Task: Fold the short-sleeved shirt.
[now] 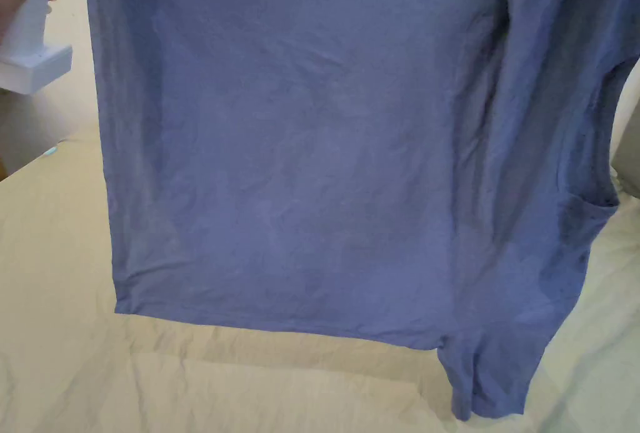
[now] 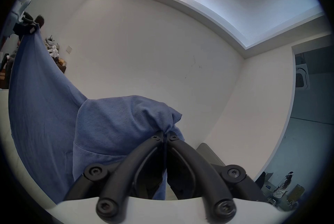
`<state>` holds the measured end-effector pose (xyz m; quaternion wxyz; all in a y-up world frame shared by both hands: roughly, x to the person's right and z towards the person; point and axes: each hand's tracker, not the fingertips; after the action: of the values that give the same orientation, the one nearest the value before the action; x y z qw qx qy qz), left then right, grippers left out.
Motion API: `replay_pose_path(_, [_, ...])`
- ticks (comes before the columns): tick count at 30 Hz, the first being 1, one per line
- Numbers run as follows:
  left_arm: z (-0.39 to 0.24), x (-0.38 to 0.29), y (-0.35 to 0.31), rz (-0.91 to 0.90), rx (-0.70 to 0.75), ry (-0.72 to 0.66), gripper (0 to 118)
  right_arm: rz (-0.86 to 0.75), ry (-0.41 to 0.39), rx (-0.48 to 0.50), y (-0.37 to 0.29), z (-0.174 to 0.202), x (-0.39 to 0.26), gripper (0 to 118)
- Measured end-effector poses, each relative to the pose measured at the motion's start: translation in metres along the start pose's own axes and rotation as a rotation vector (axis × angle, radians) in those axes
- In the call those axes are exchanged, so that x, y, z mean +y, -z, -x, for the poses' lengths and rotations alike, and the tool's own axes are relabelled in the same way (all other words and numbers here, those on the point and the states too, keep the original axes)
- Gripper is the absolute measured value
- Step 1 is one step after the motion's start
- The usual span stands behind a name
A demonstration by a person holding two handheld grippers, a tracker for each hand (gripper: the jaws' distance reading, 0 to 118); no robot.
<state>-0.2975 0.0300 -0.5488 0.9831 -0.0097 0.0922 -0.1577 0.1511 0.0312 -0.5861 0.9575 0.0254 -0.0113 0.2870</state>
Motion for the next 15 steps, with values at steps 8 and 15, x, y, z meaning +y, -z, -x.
replay_pose_path(8, [-0.018,-0.026,0.063,0.043,-0.007,0.005,2,0.038,-0.013,-0.014,0.061,0.027,-0.023,4])
replay_pose_path(15, [-0.036,-0.099,0.081,0.129,-0.038,0.026,2,0.098,-0.007,0.074,0.063,0.071,-0.081,4])
